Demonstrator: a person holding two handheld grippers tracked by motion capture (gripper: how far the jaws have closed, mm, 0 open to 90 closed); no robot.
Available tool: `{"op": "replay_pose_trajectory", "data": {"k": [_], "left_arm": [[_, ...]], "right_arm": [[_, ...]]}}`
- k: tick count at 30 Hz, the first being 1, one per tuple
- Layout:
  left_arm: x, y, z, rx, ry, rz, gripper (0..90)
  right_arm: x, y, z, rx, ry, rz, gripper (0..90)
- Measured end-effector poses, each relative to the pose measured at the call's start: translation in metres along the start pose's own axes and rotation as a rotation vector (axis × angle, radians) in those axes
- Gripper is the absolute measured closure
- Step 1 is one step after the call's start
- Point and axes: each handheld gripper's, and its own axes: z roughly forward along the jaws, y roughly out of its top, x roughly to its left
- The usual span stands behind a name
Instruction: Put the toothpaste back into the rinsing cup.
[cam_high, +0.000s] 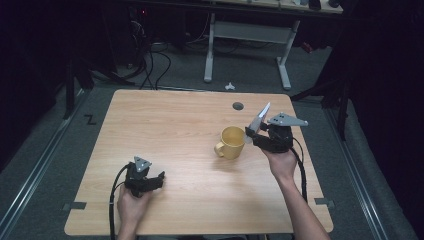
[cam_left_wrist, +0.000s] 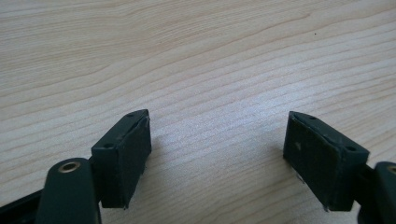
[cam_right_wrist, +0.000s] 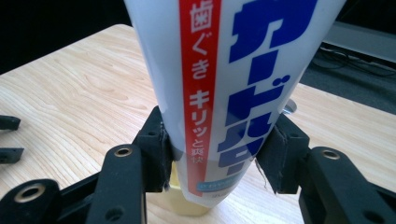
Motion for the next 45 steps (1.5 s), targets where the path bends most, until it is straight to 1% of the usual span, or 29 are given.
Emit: {"op": "replay_pose_trajectory", "data": {"k": [6,16,23,34,43,45], "left_arm": [[0.000,0.000,0.000,0.000,0.000,0.000,23.9],[0.000,0.000,0.000,0.000,0.000,0.000,23.9],[0.000,0.000,0.000,0.000,0.000,0.000,23.9],[0.000,0.000,0.000,0.000,0.000,0.000,24.0],[0.000,0.000,0.000,0.000,0.000,0.000,24.0],[0.000,0.000,0.000,0.000,0.000,0.000,24.0]], "right_arm": [[0.004,0.006,0.007,0.001,0.010,-0.019,50.7],[0.008,0.010,0.020,0.010,0.021,-0.026,50.7],[0.009,0.008,0.029,0.025,0.023,-0.025,50.7],[0.012,0.006,0.042,0.048,0.032,-0.037,50.6],[0.014,0.001,0.053,0.068,0.037,-0.026,50.5],[0.014,0.000,0.055,0.070,0.037,-0.031,50.5]]}}
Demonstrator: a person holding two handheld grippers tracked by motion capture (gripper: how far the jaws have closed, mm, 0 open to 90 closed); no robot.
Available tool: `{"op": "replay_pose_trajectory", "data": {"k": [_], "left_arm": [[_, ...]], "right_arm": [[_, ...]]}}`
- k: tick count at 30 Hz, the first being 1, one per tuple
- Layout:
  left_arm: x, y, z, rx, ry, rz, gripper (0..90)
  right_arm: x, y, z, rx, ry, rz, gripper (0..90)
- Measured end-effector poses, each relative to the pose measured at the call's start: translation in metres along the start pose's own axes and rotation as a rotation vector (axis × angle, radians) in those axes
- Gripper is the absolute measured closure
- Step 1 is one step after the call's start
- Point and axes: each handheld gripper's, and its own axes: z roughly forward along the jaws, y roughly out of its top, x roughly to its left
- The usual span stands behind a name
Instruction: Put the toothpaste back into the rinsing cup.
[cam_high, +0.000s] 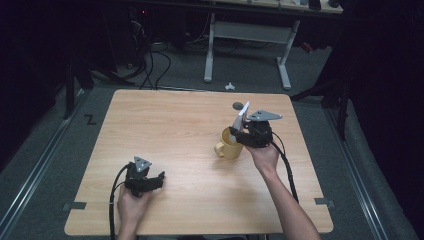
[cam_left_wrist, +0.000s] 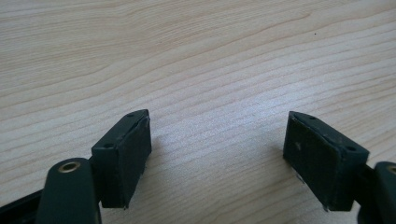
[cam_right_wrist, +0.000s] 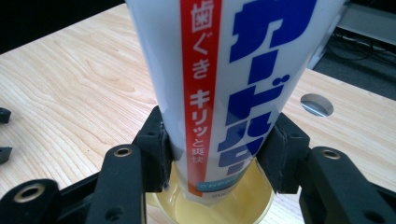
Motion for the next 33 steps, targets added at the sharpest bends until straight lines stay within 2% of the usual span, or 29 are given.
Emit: {"op": "replay_pose_trajectory", "data": {"k": [13,21,33], "left_arm": [[0.000,0.000,0.000,0.000,0.000,0.000,24.0],[0.000,0.000,0.000,0.000,0.000,0.000,23.9],[0.000,0.000,0.000,0.000,0.000,0.001,23.9]], "right_arm": [[-0.002,-0.012,0.015,0.039,-0.007,0.024,50.4],[-0.002,-0.015,0.020,0.060,-0.021,0.007,50.3],[-0.003,-0.021,0.028,0.081,-0.020,0.017,50.0]]}}
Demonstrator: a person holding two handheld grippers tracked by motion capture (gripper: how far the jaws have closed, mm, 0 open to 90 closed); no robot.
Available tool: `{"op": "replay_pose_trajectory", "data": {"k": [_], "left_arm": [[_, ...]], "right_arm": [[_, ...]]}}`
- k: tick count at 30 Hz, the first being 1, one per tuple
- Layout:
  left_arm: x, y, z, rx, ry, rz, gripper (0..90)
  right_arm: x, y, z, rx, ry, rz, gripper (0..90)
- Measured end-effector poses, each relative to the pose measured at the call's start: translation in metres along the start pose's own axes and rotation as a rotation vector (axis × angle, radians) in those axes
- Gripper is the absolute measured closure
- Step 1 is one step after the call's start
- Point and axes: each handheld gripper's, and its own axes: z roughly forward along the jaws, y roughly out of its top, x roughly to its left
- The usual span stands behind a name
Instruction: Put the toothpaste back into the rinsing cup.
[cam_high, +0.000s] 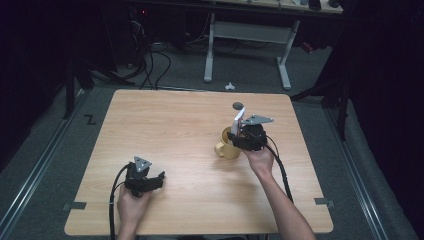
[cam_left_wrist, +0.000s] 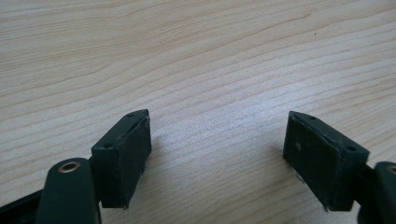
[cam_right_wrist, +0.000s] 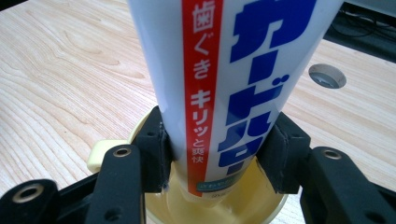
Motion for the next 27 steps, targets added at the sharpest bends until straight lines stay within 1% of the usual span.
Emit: {"op": "replay_pose_trajectory", "data": {"k": [15,22,27], "left_arm": [[0.000,0.000,0.000,0.000,0.000,0.000,23.9],[0.000,0.000,0.000,0.000,0.000,0.000,23.9],[0.000,0.000,0.000,0.000,0.000,0.000,23.9]], "right_arm": [[-0.001,-0.005,0.008,0.035,-0.002,-0.001,49.6],[-0.002,-0.007,0.012,0.060,-0.005,0.008,49.4],[-0.003,-0.008,0.014,0.061,-0.002,0.006,49.1]]}}
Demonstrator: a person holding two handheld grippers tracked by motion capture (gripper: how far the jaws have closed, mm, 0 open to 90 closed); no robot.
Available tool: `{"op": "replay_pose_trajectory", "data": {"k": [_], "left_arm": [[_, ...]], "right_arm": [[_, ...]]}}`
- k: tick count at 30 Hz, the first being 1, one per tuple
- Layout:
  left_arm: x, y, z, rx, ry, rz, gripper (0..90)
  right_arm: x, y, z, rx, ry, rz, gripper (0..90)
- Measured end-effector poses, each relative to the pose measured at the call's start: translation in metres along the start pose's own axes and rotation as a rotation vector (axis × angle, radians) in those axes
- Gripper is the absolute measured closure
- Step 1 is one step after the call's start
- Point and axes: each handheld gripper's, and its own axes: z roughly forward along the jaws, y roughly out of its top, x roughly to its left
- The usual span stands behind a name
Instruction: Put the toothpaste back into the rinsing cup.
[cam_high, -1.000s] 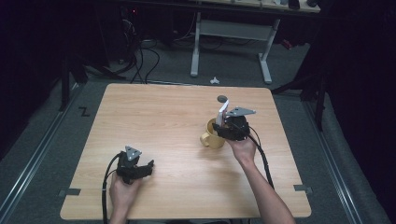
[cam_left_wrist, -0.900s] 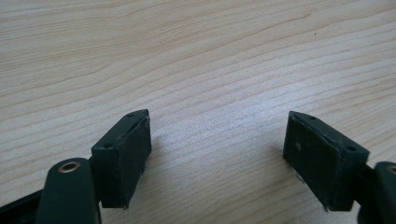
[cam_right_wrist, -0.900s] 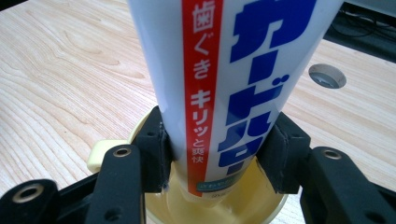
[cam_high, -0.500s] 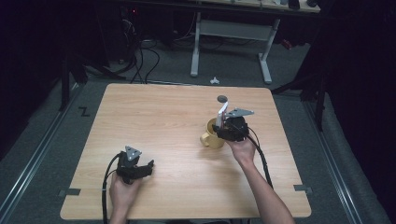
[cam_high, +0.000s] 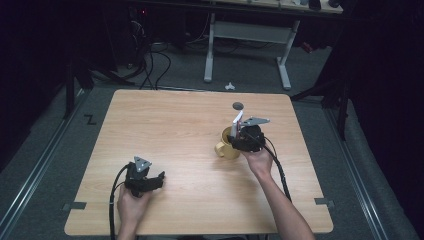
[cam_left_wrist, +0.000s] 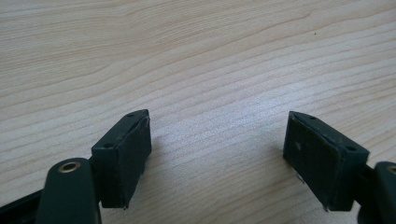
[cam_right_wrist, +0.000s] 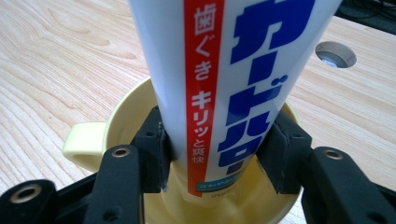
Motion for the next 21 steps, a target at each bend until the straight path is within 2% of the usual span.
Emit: {"op": "replay_pose_trajectory", "data": {"k": [7,21], "left_arm": [[0.0000,0.0000,0.0000,0.000,0.000,0.000,23.9],[0.0000,0.0000,0.0000,0.000,0.000,0.000,24.0]], "right_arm": [[0.0021,-0.0015,0.0031,0.017,-0.007,-0.005,48.6],[0.0030,-0.0012,0.0012,0.001,-0.012,-0.008,48.2]]}}
